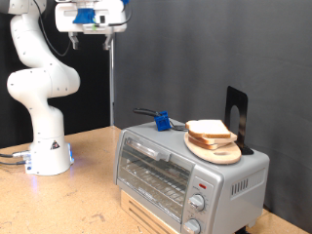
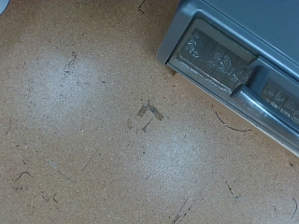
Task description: Make a piece of toast with the oven
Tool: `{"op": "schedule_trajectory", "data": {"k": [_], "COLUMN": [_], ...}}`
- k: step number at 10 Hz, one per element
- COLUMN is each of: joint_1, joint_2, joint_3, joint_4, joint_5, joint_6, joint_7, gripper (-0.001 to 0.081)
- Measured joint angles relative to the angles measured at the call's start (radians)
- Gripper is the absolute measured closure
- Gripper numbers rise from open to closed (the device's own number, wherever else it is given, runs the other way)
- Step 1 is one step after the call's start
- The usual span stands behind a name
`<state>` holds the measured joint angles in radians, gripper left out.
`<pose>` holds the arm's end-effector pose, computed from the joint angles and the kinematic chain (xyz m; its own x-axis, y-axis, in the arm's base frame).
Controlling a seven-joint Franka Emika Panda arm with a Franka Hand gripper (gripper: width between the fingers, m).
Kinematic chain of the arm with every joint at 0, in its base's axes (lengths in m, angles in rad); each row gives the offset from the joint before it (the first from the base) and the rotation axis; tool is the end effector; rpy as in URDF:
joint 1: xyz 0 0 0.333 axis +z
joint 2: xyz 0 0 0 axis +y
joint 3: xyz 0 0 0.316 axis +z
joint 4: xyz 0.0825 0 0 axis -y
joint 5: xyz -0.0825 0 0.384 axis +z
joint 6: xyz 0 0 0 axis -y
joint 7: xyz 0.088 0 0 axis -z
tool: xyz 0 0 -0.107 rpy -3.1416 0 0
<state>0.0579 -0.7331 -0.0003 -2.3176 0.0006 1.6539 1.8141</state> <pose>0.3296 0.0190 0.5996 -0.1840 -0.9828 -0.0175 -0.9805 0.1848 -0.0671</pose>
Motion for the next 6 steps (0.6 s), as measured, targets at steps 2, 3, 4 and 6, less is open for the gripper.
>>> {"op": "schedule_trajectory", "data": {"k": [2,3,4,6], "joint_1": [0.010,0.035,0.056,0.087], "joint_2": [-0.012,-0.031,-0.047,-0.045], "joint_3": [-0.010,-0.032,-0.055,-0.095], "joint_4": [-0.007,-0.018,-0.040,-0.109], "joint_5": [0.019,0.022,0.019,-0.013], "joint_6": [0.001,0.004,0.017,0.123], "joint_7": [-0.058,-0.176,-0.298,-0.513], "gripper": [0.0000,0.0000,0.0000,0.0000]}}
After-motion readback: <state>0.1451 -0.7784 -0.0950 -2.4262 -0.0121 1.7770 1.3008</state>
